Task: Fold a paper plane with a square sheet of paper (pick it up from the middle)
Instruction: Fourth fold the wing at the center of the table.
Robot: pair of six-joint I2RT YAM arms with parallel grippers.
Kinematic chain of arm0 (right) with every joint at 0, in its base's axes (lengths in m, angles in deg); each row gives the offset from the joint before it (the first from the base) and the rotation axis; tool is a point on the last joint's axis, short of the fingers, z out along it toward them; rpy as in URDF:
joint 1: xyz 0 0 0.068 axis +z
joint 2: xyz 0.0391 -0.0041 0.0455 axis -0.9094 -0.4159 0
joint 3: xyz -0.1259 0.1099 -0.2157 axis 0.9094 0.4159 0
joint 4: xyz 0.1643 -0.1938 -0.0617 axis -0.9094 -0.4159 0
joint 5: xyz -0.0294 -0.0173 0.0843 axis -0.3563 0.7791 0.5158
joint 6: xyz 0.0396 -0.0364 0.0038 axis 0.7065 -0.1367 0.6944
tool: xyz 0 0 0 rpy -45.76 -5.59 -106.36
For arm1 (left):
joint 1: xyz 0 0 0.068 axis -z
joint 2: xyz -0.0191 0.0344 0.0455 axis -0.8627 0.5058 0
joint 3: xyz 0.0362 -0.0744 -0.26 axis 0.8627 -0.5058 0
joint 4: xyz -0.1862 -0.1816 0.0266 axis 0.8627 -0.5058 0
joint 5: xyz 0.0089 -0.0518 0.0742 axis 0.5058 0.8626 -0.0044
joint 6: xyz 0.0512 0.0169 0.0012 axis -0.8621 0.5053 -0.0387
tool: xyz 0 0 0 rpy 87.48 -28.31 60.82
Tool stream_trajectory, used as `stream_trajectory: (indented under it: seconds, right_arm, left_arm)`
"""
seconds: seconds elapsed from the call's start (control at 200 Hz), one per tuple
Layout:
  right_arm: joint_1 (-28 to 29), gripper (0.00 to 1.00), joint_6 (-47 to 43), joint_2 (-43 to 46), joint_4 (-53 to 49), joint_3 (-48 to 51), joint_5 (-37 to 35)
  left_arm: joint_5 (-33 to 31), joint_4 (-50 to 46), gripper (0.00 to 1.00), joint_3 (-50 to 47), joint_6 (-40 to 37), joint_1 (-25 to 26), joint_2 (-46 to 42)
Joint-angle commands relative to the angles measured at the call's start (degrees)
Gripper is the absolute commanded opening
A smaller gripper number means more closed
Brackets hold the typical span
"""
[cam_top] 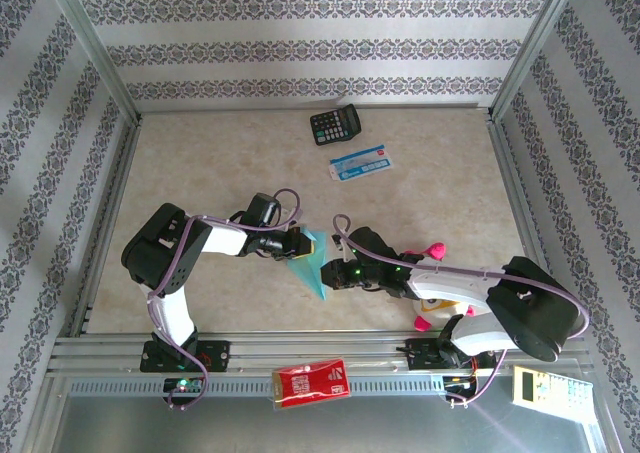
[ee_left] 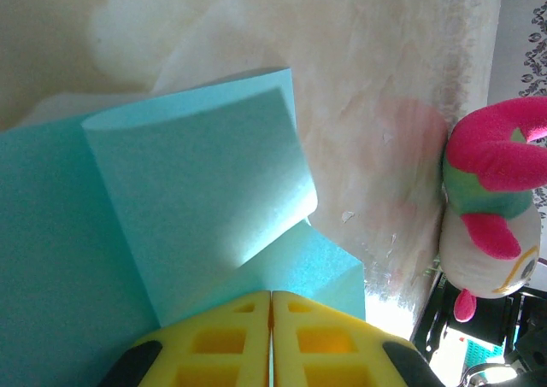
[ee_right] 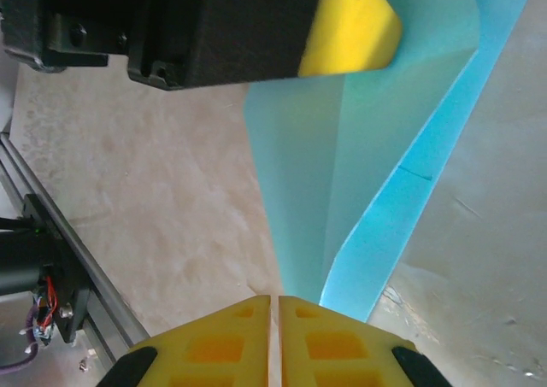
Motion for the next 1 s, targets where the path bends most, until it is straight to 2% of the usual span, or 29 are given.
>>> stream_trajectory:
  seconds: [0.0,0.3,0.994]
  right_arm:
    - [1.4,0.11,-0.5,-0.9,-0.8,-0.7,0.2]
    - [4.1,0.11,-0.9,-4.1,-0.8,-2.2,0.2]
    - [2.9,0.08,-0.5,-7.3,-1.5,-0.6,-1.6]
  left_arm:
    - [-5.5,-3.3,0.11,-2.1,-2.1,-0.6,1.5]
    - [-5.5,-3.7,0.11,-1.9,-2.2,-0.6,1.7]
    - [-5.5,-4.6,0.11,-1.4,-2.9,-0.7,2.0]
